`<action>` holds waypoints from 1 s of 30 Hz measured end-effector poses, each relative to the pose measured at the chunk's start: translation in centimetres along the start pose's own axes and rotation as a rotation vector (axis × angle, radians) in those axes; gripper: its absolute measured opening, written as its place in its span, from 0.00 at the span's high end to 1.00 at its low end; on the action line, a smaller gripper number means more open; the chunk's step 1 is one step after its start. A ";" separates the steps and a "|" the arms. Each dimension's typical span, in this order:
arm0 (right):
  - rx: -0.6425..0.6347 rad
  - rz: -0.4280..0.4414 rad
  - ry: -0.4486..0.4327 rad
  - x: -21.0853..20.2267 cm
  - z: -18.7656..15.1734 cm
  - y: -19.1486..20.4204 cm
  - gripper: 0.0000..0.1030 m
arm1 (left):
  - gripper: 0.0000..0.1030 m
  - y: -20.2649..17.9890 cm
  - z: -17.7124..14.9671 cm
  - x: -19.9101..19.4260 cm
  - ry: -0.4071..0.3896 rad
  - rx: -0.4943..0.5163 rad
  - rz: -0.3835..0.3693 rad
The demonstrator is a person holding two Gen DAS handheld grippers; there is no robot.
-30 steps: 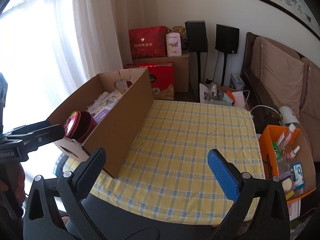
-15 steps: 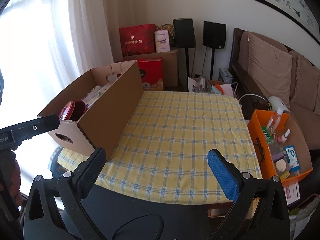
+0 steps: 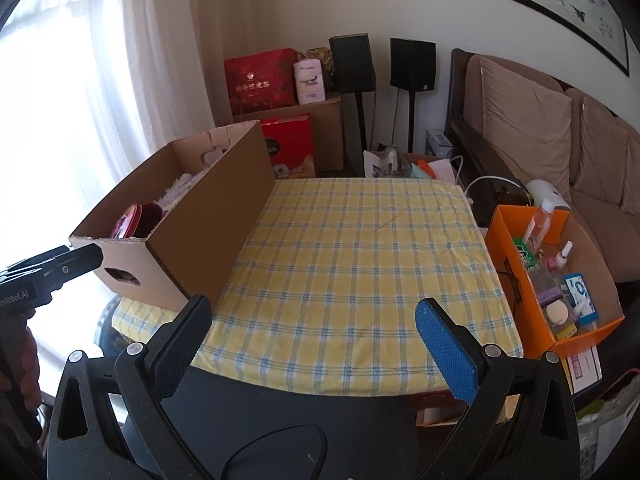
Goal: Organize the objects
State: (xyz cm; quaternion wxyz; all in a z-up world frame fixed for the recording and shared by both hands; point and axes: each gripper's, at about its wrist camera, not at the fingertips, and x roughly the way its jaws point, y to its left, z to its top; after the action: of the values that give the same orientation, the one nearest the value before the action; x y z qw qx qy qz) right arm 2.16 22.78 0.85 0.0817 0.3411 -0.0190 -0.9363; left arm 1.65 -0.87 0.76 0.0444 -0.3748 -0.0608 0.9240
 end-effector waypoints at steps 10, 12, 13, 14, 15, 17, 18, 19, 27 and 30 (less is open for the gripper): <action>-0.006 0.001 0.000 0.1 0.0 0.2 0.00 | 0.00 0.1 -0.8 0.3 0.006 -0.003 0.027; -0.007 0.000 -0.001 0.0 0.0 0.2 0.00 | 0.00 0.0 -0.7 0.2 0.004 -0.003 0.030; -0.007 0.000 -0.002 0.0 0.0 0.2 0.00 | 0.00 0.0 -0.7 0.1 0.003 -0.003 0.029; -0.007 -0.001 -0.002 0.0 0.0 0.2 0.00 | 0.00 0.0 -0.7 0.1 0.003 -0.004 0.028; -0.007 -0.001 -0.002 0.0 0.0 0.2 0.00 | 0.00 0.0 -0.7 0.1 0.002 -0.005 0.029; -0.006 -0.001 -0.002 0.0 0.0 0.3 0.00 | 0.00 0.0 -0.7 0.0 0.000 -0.003 0.032; -0.007 -0.001 -0.002 0.0 0.0 0.2 0.00 | 0.00 0.0 -0.7 0.0 -0.001 -0.004 0.034; -0.008 -0.001 -0.001 0.0 0.0 0.2 0.00 | 0.00 0.0 -0.7 0.0 -0.001 -0.003 0.035; -0.006 -0.002 -0.003 0.0 0.0 0.2 0.00 | 0.00 0.1 -0.7 0.2 -0.002 0.005 0.052; -0.007 -0.001 -0.004 0.0 0.0 0.2 0.00 | 0.00 0.1 -0.7 0.2 -0.002 0.004 0.051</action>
State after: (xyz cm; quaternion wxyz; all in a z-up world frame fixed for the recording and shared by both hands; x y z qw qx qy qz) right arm 2.19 22.61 0.88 0.0824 0.3388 -0.0157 -0.9371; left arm 1.97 -0.89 0.16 0.0213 -0.3753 -0.0495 0.9253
